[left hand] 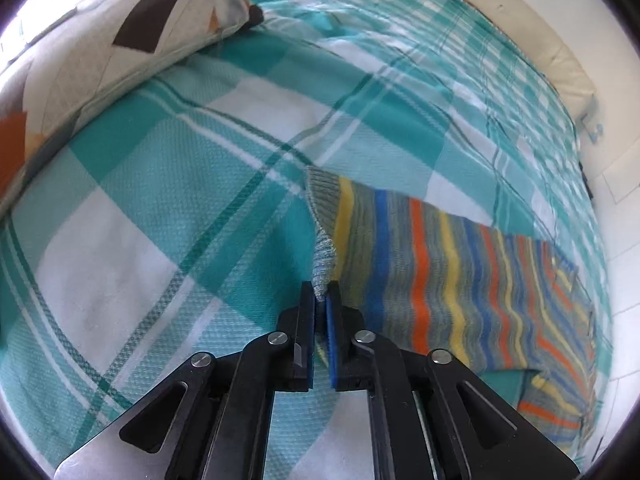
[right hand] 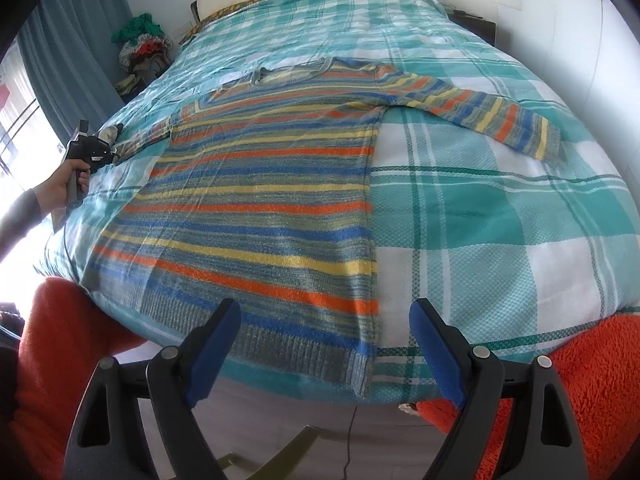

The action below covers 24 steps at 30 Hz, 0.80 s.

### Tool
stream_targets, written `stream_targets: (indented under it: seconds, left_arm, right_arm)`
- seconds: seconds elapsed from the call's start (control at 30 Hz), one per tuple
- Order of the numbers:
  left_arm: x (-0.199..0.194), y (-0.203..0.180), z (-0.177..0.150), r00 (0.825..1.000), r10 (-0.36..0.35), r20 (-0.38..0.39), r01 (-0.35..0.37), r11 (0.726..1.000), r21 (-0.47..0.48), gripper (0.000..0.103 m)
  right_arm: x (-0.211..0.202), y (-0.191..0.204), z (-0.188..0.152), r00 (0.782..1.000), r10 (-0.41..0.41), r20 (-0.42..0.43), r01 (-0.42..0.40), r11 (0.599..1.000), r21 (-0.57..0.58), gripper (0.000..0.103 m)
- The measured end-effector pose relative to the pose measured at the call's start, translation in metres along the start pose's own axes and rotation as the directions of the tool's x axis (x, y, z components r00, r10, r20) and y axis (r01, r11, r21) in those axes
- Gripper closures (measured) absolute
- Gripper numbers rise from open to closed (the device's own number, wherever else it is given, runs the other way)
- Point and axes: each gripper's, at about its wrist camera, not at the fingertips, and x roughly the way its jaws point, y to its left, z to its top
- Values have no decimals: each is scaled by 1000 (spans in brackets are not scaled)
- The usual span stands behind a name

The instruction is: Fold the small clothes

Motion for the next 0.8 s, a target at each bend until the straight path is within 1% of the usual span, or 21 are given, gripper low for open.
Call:
stream_targets:
  seconds: [0.03, 0.07, 0.1, 0.13, 0.17, 0.2, 0.23, 0.27, 0.3, 0.33, 0.37, 0.4, 0.43, 0.47, 0.5, 0.53, 0.57, 0.6, 0.63, 0.73, 0.8]
  left_arm:
    - [-6, 3, -1, 999, 27, 17, -27, 1000, -1, 91]
    - [-14, 6, -4, 997, 61, 39, -61, 998, 2, 77]
    - [-22, 7, -8, 997, 56, 57, -57, 998, 14, 60]
    - [-34, 3, -18, 996, -20, 84, 15, 998, 65, 53]
    - [-40, -5, -28, 990, -110, 85, 98, 986, 135, 41]
    - [-46, -16, -40, 979, -193, 61, 175, 959, 223, 30]
    - [-51, -34, -59, 967, -254, 14, 233, 908, 349, 24]
    - [-52, -49, -75, 966, -257, -8, 234, 867, 441, 14]
    - [-51, -63, -90, 972, -235, -12, 206, 826, 524, 7]
    - [-45, -78, -106, 981, -195, -4, 159, 784, 599, 5]
    - [-37, -86, -114, 985, -172, -4, 137, 768, 626, 5]
    - [-26, -91, -121, 991, -137, -2, 107, 760, 641, 3]
    - [-15, -95, -126, 996, -88, 8, 62, 757, 651, 0]
    - [-5, -97, -131, 998, -55, 21, 27, 745, 667, 0]
    - [-5, -97, -133, 997, -62, 41, 19, 738, 675, 0]
    - [-9, -95, -134, 995, -79, 53, 23, 741, 672, 0]
    - [-11, -92, -133, 995, -90, 51, 34, 750, 661, 0]
    - [-13, -91, -135, 994, -94, 49, 39, 753, 656, 0]
    - [-13, -90, -135, 994, -99, 49, 42, 753, 656, 0]
    - [-9, -92, -135, 995, -78, 56, 21, 745, 666, 0]
    - [-8, -92, -136, 996, -74, 54, 19, 745, 667, 0]
  right_arm:
    - [1, 0, 0, 1000, -1, -2, 1, 1000, -3, 17]
    - [1, 1, 0, 1000, -5, -4, 5, 1000, -7, 17]
    - [2, 2, 1, 1000, -9, -4, 9, 1000, -10, 17]
    - [2, 3, 1, 1000, -12, -3, 12, 1000, -12, 17]
    - [4, 4, 0, 1000, -16, -6, 16, 1000, -14, 17]
    - [5, 5, 0, 1000, -21, -10, 21, 1000, -16, 17]
    - [8, 6, 0, 999, -26, -19, 26, 999, -20, 17]
    - [9, 7, 1, 999, -29, -25, 29, 999, -23, 17]
    - [13, 9, 1, 999, -36, -36, 35, 999, -30, 17]
    - [15, 11, 2, 998, -42, -43, 40, 999, -37, 17]
    - [17, 14, 3, 998, -48, -48, 46, 998, -46, 17]
    - [19, 18, 3, 997, -54, -53, 51, 997, -58, 17]
    - [20, 19, 4, 997, -57, -56, 53, 997, -64, 17]
    - [21, 22, 4, 996, -61, -60, 56, 996, -72, 17]
    - [22, 25, 4, 996, -69, -65, 64, 995, -81, 17]
    - [22, 28, 4, 995, -76, -66, 70, 994, -88, 17]
    - [22, 29, 4, 994, -83, -66, 76, 993, -94, 17]
    - [23, 31, 4, 994, -87, -67, 80, 992, -97, 17]
    - [23, 32, 4, 993, -93, -69, 86, 991, -100, 17]
    - [27, 36, 4, 990, -114, -87, 105, 988, -110, 17]
    - [29, 39, 4, 987, -124, -98, 112, 986, -120, 17]
